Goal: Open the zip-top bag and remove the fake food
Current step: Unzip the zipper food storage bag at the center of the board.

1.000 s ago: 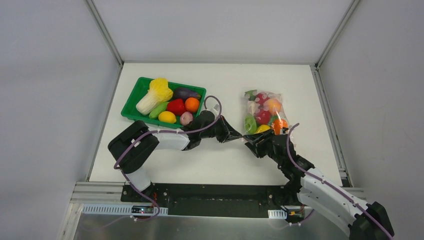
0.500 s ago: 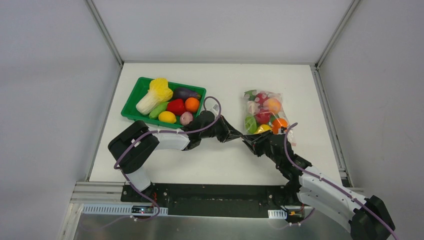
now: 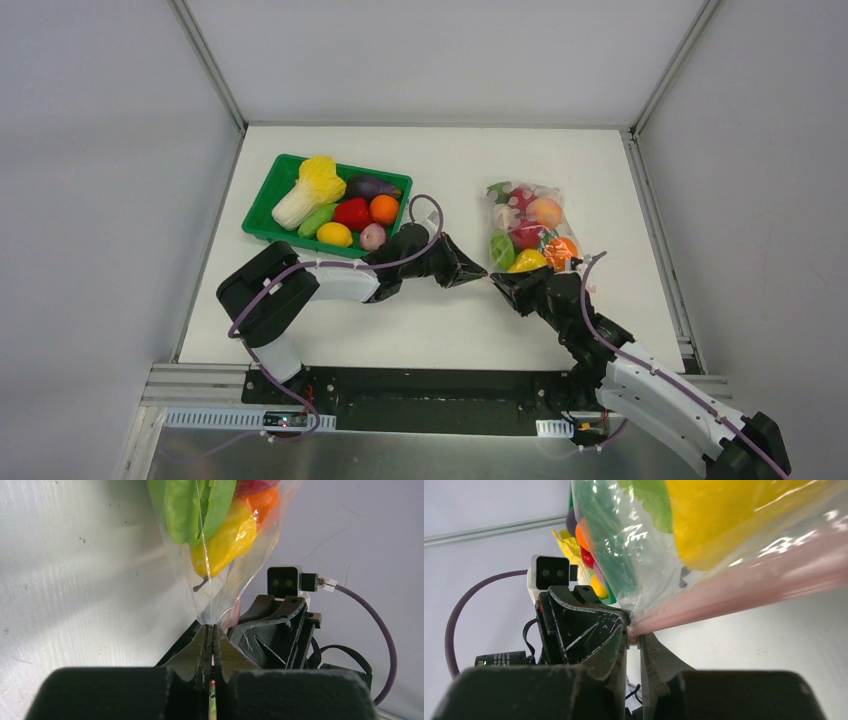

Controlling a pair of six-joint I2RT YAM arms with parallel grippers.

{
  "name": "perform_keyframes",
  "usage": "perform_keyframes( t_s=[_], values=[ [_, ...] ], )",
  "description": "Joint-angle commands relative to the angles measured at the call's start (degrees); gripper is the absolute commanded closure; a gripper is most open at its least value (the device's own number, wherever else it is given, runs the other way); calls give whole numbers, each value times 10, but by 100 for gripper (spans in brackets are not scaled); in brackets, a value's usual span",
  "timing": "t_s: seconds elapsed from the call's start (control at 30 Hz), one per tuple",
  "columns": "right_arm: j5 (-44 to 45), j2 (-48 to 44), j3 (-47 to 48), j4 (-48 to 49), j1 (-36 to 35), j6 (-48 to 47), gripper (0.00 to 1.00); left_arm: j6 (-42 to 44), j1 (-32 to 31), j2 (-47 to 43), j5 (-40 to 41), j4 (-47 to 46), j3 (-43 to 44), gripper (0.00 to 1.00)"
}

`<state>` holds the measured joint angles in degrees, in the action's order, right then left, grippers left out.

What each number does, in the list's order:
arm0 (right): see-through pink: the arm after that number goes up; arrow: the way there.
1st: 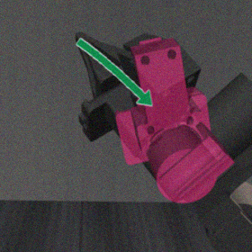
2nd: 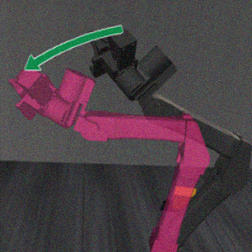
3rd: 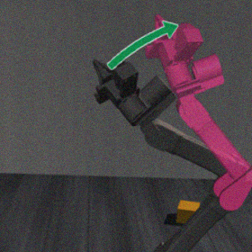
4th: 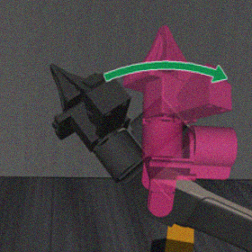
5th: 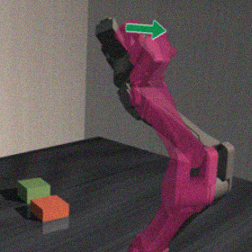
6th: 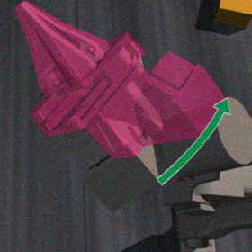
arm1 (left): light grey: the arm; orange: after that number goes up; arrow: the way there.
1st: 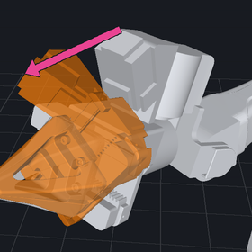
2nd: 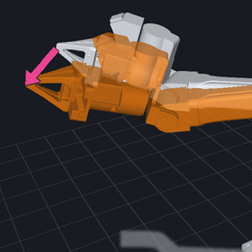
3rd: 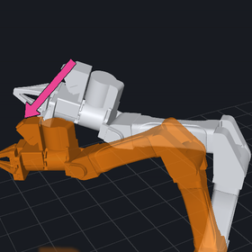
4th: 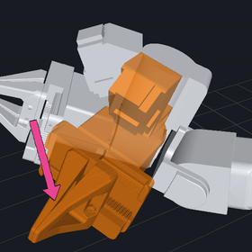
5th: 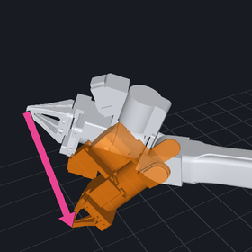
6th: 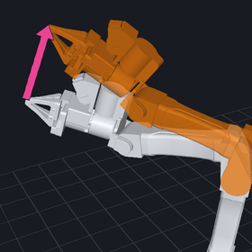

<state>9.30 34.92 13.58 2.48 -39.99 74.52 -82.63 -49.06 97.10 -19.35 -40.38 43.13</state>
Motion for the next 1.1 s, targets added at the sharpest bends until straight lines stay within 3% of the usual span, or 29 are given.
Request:
perform_keyframes(
  t_s=[0.0,0.5,1.07],
  values=[
    [56,-27,31,-90,-1,-15,90,3,22,-11,-3,-35,-15,100],
    [144,-38,108,-222,0,-66,89,113,129,-91,-19,98,-29,100],
    [228,-74,173,-372,0,-77,88,236,229,-104,-67,224,49,100]
  ],
)
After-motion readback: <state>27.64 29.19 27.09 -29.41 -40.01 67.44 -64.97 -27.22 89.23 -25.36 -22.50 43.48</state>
